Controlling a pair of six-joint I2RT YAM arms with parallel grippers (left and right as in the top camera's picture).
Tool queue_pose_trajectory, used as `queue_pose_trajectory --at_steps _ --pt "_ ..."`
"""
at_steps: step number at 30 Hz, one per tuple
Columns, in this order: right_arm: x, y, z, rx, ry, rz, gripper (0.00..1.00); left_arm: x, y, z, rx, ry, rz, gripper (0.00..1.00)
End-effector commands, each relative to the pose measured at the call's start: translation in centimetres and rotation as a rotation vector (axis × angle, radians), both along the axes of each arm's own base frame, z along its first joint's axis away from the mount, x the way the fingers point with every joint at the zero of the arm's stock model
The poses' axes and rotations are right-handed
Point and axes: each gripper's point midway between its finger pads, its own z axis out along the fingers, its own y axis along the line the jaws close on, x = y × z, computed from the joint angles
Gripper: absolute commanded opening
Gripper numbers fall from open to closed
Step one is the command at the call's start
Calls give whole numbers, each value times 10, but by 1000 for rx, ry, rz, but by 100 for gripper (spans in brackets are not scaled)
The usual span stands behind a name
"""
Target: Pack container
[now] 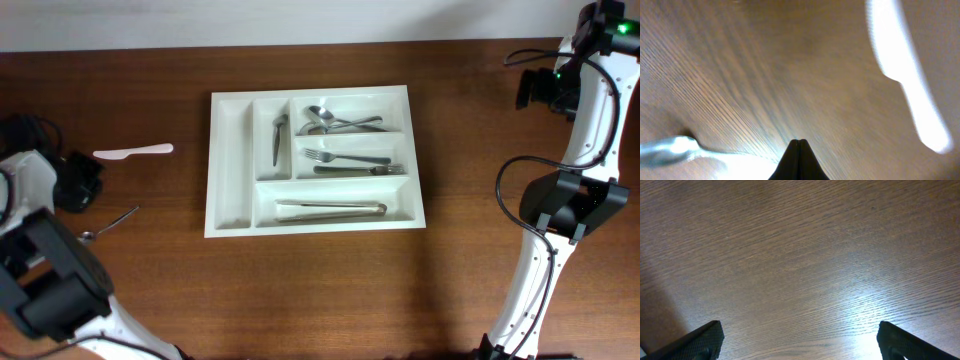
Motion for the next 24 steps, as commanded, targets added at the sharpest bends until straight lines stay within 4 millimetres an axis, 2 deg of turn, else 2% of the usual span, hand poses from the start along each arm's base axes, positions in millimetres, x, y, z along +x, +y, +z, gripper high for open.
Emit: queue_pose_trajectory --at_steps 1,3,6,7,10,11,17,20,21,24 --pt "-1 0 10 1 -21 4 99 1 -12 58 11 -125 -113 2" --pt "-1 0 10 1 -21 4 99 -10 -16 77 26 -132 -131 3" --pt "-1 0 10 1 -21 4 99 -29 -18 106 55 -149 -147 10" --pt "-1 0 10 1 -21 4 99 -36 -18 114 64 -153 -149 19" --pt "-1 0 10 1 -21 4 99 -64 -17 134 89 -142 -166 79" --pt "-1 0 10 1 -21 4 99 -74 -16 139 91 -133 -165 87" --pt "-1 0 10 1 -21 4 99 -138 2 152 75 -85 -111 87" --pt "-1 0 10 1 -21 4 99 -134 0 165 11 -270 -218 87" --pt "-1 0 10 1 -21 4 99 -131 -3 168 3 -328 -276 92" --pt "-1 0 10 1 -21 4 99 -128 -11 168 -16 -453 -397 93"
